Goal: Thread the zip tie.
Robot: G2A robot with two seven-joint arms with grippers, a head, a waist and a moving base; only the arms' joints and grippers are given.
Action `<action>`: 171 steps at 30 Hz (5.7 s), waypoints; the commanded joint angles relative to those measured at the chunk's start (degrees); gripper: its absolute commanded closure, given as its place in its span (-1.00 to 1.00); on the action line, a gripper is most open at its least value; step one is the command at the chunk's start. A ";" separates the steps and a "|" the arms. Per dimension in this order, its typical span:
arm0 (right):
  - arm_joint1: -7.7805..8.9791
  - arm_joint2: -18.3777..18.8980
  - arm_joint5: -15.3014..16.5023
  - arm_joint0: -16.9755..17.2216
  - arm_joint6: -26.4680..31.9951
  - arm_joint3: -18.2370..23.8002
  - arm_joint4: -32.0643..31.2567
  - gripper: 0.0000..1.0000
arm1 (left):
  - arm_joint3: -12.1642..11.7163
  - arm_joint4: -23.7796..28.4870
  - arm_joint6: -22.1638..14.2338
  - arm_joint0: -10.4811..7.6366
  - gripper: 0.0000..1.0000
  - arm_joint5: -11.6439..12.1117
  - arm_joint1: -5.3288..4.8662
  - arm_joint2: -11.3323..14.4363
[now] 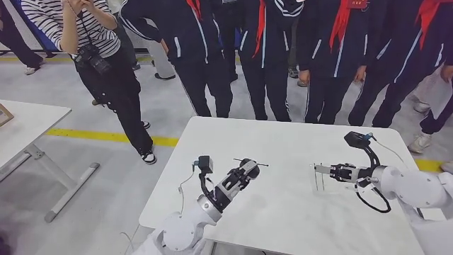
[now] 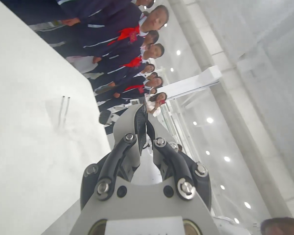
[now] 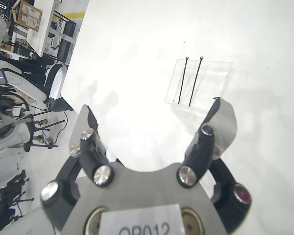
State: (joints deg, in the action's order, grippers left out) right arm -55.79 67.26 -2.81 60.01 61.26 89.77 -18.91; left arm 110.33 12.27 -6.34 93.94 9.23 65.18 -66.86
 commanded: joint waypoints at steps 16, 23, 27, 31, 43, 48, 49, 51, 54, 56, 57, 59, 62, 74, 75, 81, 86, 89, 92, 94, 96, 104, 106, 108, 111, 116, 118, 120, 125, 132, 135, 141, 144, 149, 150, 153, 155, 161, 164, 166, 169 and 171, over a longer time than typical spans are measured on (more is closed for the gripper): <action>0.00 0.00 0.00 0.00 0.00 0.00 0.00 -1.00 | -5.63 -4.10 -4.69 -1.86 1.00 -8.11 -0.29 0.14; 0.00 0.00 0.00 0.00 0.00 0.00 0.00 -1.00 | -8.40 -9.13 -3.07 -2.90 1.00 -10.99 -0.26 1.13; 0.00 0.00 0.00 0.00 0.00 0.00 0.00 -1.00 | -10.62 -10.15 -2.78 -4.55 1.00 -13.17 0.05 2.45; 0.00 0.00 0.00 0.00 0.00 0.00 0.00 -1.00 | -10.72 -9.34 -3.21 -4.64 1.00 -12.90 0.09 2.45; 0.00 0.00 0.00 0.00 0.00 0.00 0.00 -1.00 | -3.48 0.83 -4.94 -0.40 1.00 -0.55 -0.01 -0.58; 0.00 0.00 0.00 0.00 0.00 0.00 0.00 -1.00 | -2.02 0.49 -5.52 0.68 1.00 -0.31 -0.16 -1.01; 0.00 0.00 0.00 0.00 0.00 0.00 0.00 -1.00 | -2.02 0.49 -5.52 0.68 1.00 -0.31 -0.16 -1.01; 0.00 0.00 0.00 0.00 0.00 0.00 0.00 -1.00 | -2.02 0.49 -5.52 0.68 1.00 -0.31 -0.16 -1.01; 0.00 0.00 0.00 0.00 0.00 0.00 0.00 -1.00 | -1.86 1.14 -4.91 0.42 1.00 0.36 -0.05 -0.90; 0.00 0.00 0.00 0.00 0.00 0.00 0.00 -1.00 | -1.95 3.24 -4.12 0.27 1.00 2.66 0.19 -0.57; 0.00 0.00 0.00 0.00 0.00 0.00 0.00 -1.00 | -2.10 3.60 -3.60 0.18 1.00 3.46 0.26 -0.54; 0.00 0.00 0.00 0.00 0.00 0.00 0.00 -1.00 | -2.34 3.66 -4.03 0.07 1.00 3.59 0.29 -0.27; 0.00 0.00 0.00 0.00 0.00 0.00 0.00 -1.00 | -2.34 3.66 -4.03 0.07 1.00 3.59 0.29 -0.27; 0.08 -3.82 9.73 -5.98 2.93 -0.14 -11.93 -1.00 | -2.34 3.66 -4.03 0.07 1.00 3.59 0.29 -0.27; -0.28 -5.18 11.48 -7.66 3.34 -2.27 -11.44 -1.00 | -2.34 3.66 -4.03 0.07 1.00 3.59 0.29 -0.27; -2.37 -11.71 15.12 -14.09 5.88 -11.48 -8.18 -1.00 | -2.34 3.66 -4.03 0.07 1.00 3.59 0.29 -0.27; -2.37 -11.71 15.12 -14.09 5.88 -11.48 -8.18 -1.00 | -2.34 3.66 -4.03 0.07 1.00 3.59 0.29 -0.27; -2.37 -11.71 15.12 -14.09 5.88 -11.48 -8.18 -1.00 | -2.34 3.66 -4.03 0.07 1.00 3.59 0.29 -0.27; -2.34 -11.49 14.74 -13.66 4.70 -12.18 -8.47 -1.00 | -2.34 3.66 -4.03 0.07 1.00 3.59 0.29 -0.27; -2.35 -10.85 12.12 -13.76 3.46 -13.42 -8.46 -1.00 | -2.34 3.66 -4.03 0.07 1.00 3.59 0.29 -0.27; -2.49 -11.11 10.38 -13.94 3.02 -14.07 -9.10 -1.00 | -2.34 3.66 -4.03 0.07 1.00 3.59 0.29 -0.27; -3.53 -14.08 9.82 -16.31 7.09 -17.57 -7.82 -1.00 | -2.34 3.66 -4.03 0.07 1.00 3.59 0.29 -0.27; -3.53 -14.08 9.82 -16.31 7.09 -17.57 -7.82 -1.00 | -2.34 3.66 -4.03 0.07 1.00 3.59 0.29 -0.27; -3.53 -14.08 9.82 -16.31 7.09 -17.57 -7.82 -1.00 | -2.34 3.66 -4.03 0.07 1.00 3.59 0.29 -0.27; -3.54 -13.96 9.22 -15.84 5.87 -17.89 -7.88 -1.00 | -2.34 3.66 -4.03 0.07 1.00 3.59 0.29 -0.27; -4.11 -14.90 1.54 -16.56 4.30 -17.14 -10.31 -1.00 | -2.34 3.66 -4.03 0.07 1.00 3.59 0.29 -0.27; -4.57 -16.18 -0.23 -17.42 4.60 -17.02 -11.48 -1.00 | -2.34 3.66 -4.03 0.07 1.00 3.59 0.29 -0.27; -4.86 -17.08 -0.28 -17.84 5.19 -16.96 -11.75 -1.00 | -2.34 3.66 -4.03 0.07 1.00 3.59 0.29 -0.27; -4.86 -17.08 -0.28 -17.84 5.19 -16.96 -11.75 -1.00 | -2.34 3.66 -4.03 0.07 1.00 3.59 0.29 -0.27; -4.82 -16.77 2.30 -17.26 3.76 -16.89 -12.13 -1.00 | -2.34 3.66 -4.03 0.07 1.00 3.59 0.29 -0.27; -5.00 -16.91 2.01 -17.72 4.32 -16.94 -12.30 -0.64 | -2.34 3.66 -4.03 0.07 1.00 3.59 0.29 -0.27; -5.93 -18.54 1.23 -19.56 6.29 -20.34 -11.95 0.18 | -2.34 3.66 -4.03 0.07 1.00 3.59 0.29 -0.27; -6.55 -19.47 1.22 -20.52 6.32 -22.30 -11.48 0.16 | -2.34 3.66 -4.03 0.07 1.00 3.59 0.29 -0.27; -7.68 -21.35 0.96 -22.18 6.63 -24.91 -11.23 0.16 | -2.34 3.66 -4.03 0.07 1.00 3.59 0.29 -0.27; -7.96 -21.78 0.82 -22.58 6.80 -25.67 -11.17 0.08 | -2.34 3.66 -4.03 0.07 1.00 3.59 0.29 -0.27; -8.51 -22.55 0.28 -23.39 6.97 -26.65 -11.30 -1.00 | -2.34 3.66 -4.03 0.07 1.00 3.59 0.29 -0.27; -8.54 -22.58 0.27 -23.41 6.94 -26.67 -11.30 -1.00 | -2.34 3.66 -4.03 0.07 1.00 3.59 0.29 -0.27; -8.54 -22.58 0.27 -23.41 6.94 -26.67 -11.30 -1.00 | -2.34 3.66 -4.03 0.07 1.00 3.59 0.29 -0.27; -8.39 -22.04 1.02 -22.52 4.81 -26.06 -11.38 -1.00 | -2.34 3.66 -4.03 0.07 1.00 3.59 0.29 -0.27; -8.11 -21.21 0.94 -22.02 4.15 -25.52 -11.78 -1.00 | -2.34 3.66 -4.03 0.07 1.00 3.59 0.29 -0.27; -7.64 -20.05 1.09 -21.27 4.62 -24.34 -12.29 0.14 | -2.34 3.66 -4.03 0.07 1.00 3.59 0.29 -0.27; -7.41 -19.49 1.20 -20.88 5.32 -23.83 -12.44 0.14 | -2.34 3.66 -4.03 0.07 1.00 3.59 0.29 -0.27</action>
State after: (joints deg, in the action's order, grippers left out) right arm -63.31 47.50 -1.59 38.99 66.16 65.78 -31.24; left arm 107.99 15.92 -10.37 94.01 12.82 65.48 -67.13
